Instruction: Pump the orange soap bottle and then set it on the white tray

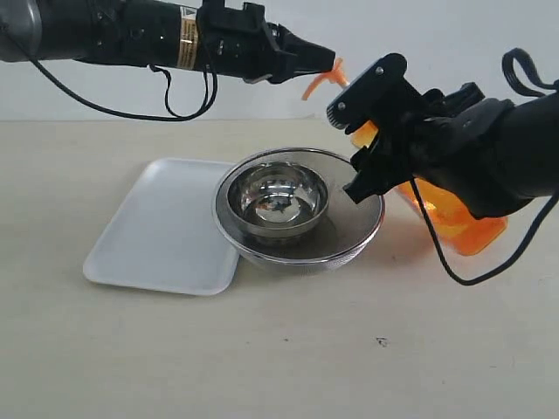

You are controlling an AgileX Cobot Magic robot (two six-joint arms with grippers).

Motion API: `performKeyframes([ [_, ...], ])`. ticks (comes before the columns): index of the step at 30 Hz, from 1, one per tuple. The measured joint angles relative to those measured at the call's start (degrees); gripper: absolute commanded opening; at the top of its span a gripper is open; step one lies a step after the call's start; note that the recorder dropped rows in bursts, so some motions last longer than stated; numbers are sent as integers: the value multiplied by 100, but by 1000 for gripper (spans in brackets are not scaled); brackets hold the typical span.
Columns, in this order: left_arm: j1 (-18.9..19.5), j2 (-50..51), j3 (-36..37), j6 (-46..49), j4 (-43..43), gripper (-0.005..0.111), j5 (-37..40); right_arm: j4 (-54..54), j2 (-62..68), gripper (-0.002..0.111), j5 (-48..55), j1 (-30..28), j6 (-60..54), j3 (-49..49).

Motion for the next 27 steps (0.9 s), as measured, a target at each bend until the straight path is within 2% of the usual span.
performKeyframes([
  [6, -123, 146, 137, 48, 516, 5, -126, -30, -10, 0, 178, 49, 174, -38],
  [12, -123, 121, 137, 48, 548, 5, -139, -60, -10, 0, 203, 49, 179, -38],
  [23, -123, -800, 137, 229, 563, 5, -267, -20, -10, 0, 88, 49, 212, -38],
  [27, -123, -1093, 137, 354, 563, 5, -20, 20, -10, 0, -35, 49, 212, -38],
])
